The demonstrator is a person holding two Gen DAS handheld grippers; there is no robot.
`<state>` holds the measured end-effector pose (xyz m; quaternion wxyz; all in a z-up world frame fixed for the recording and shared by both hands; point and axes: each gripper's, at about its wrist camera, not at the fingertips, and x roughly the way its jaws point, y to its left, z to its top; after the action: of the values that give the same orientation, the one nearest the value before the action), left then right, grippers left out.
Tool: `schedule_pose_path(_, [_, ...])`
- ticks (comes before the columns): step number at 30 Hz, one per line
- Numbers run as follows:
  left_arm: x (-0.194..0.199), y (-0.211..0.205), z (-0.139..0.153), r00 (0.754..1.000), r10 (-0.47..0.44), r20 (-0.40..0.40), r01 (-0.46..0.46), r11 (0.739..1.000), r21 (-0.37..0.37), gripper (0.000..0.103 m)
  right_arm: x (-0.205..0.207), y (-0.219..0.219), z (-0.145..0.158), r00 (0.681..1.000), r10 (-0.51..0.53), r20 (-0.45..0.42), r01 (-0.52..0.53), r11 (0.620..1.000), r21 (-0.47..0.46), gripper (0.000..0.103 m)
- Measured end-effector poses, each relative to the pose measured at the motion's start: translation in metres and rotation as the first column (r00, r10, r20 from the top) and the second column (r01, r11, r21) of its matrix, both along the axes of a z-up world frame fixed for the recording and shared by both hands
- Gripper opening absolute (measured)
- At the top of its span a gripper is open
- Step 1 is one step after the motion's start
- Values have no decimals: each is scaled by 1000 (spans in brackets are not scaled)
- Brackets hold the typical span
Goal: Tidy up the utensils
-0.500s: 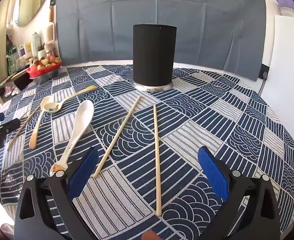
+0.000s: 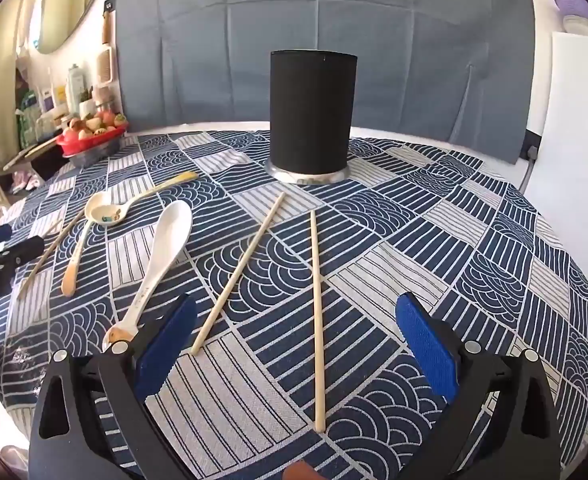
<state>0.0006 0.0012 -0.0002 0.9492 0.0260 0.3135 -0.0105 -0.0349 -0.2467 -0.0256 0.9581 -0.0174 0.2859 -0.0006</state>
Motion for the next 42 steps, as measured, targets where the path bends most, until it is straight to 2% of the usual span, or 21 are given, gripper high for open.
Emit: schedule_pose_path(42, [-1, -1, 0, 1000, -3, 9, 3, 1000, -4, 97, 1, -2, -1, 1000, 4, -4, -4, 1000, 4, 95])
